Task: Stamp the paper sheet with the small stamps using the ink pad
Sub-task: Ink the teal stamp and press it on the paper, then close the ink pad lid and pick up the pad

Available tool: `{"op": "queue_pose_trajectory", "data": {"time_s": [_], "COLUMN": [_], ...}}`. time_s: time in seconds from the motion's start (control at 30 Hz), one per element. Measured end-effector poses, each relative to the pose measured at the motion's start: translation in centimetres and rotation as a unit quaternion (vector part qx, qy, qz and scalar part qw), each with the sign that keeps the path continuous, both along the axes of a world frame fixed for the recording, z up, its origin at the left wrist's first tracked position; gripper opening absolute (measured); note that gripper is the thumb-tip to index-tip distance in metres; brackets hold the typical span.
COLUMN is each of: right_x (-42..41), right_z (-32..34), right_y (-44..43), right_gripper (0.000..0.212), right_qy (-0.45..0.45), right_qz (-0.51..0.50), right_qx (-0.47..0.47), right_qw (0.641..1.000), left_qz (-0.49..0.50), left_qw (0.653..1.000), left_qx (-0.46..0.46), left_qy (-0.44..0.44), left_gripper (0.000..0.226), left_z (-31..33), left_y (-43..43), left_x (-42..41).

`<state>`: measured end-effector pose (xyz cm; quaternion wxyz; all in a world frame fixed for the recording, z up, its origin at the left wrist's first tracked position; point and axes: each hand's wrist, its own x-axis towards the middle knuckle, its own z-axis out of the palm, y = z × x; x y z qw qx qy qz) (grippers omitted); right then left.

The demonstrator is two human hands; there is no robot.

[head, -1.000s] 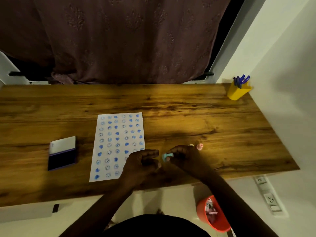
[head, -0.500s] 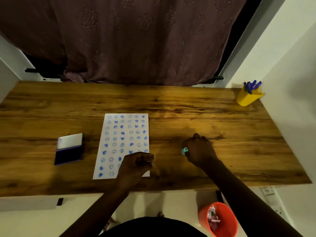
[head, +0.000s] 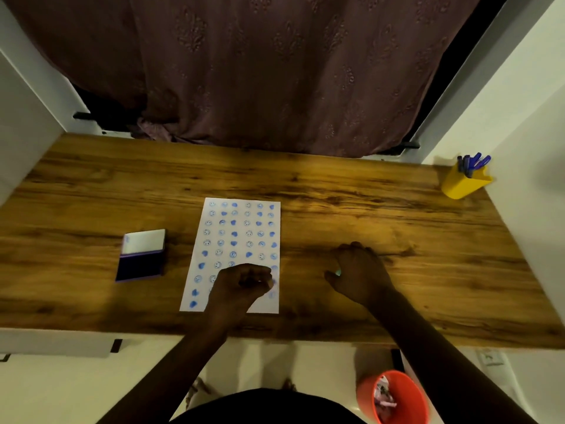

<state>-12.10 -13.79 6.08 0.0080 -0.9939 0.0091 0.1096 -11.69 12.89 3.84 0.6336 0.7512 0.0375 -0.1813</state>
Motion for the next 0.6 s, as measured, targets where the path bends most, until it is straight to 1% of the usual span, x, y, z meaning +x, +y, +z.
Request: {"op": "queue_pose_trajectory", "data": {"time_s": [0.1,0.17,0.27,0.37,0.4,0.53,0.6], "right_x": [0.7,1.4,2.6,4.0,4.5,6.4,7.4], "right_z": [0.6,0.8,1.0,0.9,0.7,-0.4,-1.0], "right_y": [2.7,4.9,8.3,11.8,13.0,17.5,19.5], "right_gripper": [0.036,0.031,0.027,0.028,0.026,0.021,0.020], "right_qy": [-0.052,-0.072,-0.064,-0.068,-0.068,-0.036,-0.020], "right_qz": [-0.012,-0.026,-0.033,-0.046,-0.049,-0.069,-0.066], "right_qx": [0.080,0.142,0.226,0.306,0.323,0.366,0.377], "right_qw": [0.995,0.987,0.972,0.948,0.943,0.927,0.924], "left_qz": [0.031,0.054,0.079,0.104,0.111,0.151,0.171], "left_qw": [0.999,0.999,0.997,0.994,0.993,0.988,0.985], "left_qx": [-0.011,-0.009,0.003,0.023,0.028,0.032,0.027], "left_qy": [0.003,0.002,-0.003,-0.015,-0.021,-0.032,-0.028], "left_gripper": [0.023,0.021,0.019,0.017,0.016,0.032,0.029], "left_z": [0.3,0.3,0.0,-0.1,-0.2,-0.8,-1.3], "left_y": [2.2,3.9,6.6,9.8,11.0,15.5,17.9], "left_x": [0.7,1.3,2.2,3.0,3.2,4.2,4.9]}}
